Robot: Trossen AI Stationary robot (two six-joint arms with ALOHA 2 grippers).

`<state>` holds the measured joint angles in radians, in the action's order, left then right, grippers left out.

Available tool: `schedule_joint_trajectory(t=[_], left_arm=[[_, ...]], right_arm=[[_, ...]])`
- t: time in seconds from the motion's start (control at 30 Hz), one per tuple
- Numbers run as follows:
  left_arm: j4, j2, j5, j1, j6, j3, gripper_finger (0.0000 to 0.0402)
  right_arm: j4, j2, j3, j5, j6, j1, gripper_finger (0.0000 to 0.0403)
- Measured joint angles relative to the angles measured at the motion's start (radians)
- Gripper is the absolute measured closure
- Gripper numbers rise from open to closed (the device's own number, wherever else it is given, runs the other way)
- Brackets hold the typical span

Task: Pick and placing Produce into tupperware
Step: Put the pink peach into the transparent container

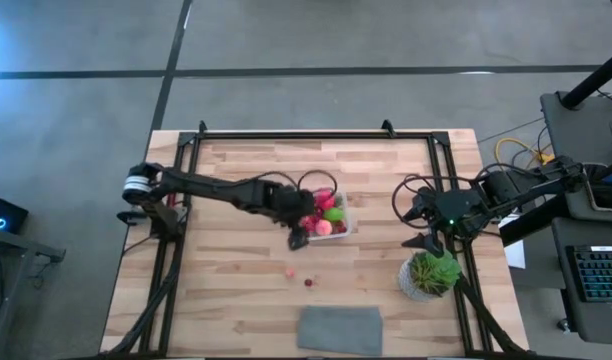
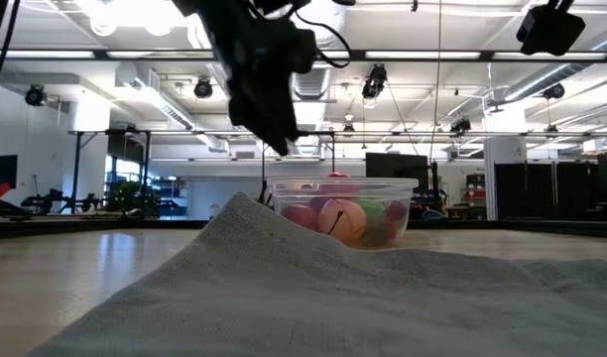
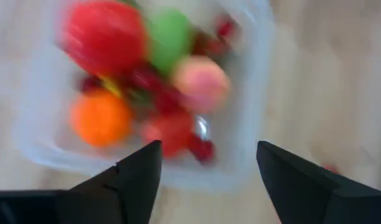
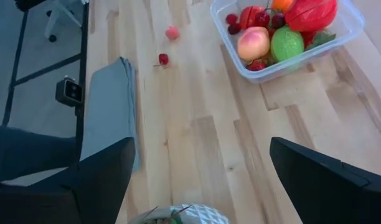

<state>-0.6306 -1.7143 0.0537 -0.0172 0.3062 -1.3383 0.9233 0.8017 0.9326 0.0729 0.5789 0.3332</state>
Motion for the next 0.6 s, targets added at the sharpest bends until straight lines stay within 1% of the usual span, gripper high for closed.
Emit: schedule_joint_trajectory(t=[0.1,0.2,0.27,0.33,0.37,0.43,0.6], left_arm=[[-0.061,0.011,-0.070,-0.065,-0.016,0.003,0.0147],[-0.093,0.014,-0.089,-0.168,-0.094,0.004,0.0149],[-0.085,0.005,-0.088,-0.238,-0.136,0.013,0.0152],[-0.065,-0.011,-0.052,-0.296,-0.156,0.022,0.0155],[-0.069,-0.024,-0.015,-0.316,-0.154,0.027,0.0157],[-0.060,-0.045,0.039,-0.336,-0.121,0.033,0.0157],[-0.056,-0.089,0.057,-0.338,0.017,0.032,0.0158]], right_arm=[[0.000,0.000,0.000,0.007,0.009,0.000,0.0038],[0.006,0.000,0.000,0.006,0.005,0.000,0.0038],[0.007,0.001,0.000,0.007,-0.005,0.000,0.0038],[0.007,0.004,0.000,0.007,-0.020,0.000,0.0038],[0.007,0.006,0.000,0.007,-0.027,0.000,0.0038],[0.007,0.007,0.000,0.007,-0.043,0.000,0.0038],[0.006,0.014,0.000,0.007,-0.065,0.000,0.0038]])
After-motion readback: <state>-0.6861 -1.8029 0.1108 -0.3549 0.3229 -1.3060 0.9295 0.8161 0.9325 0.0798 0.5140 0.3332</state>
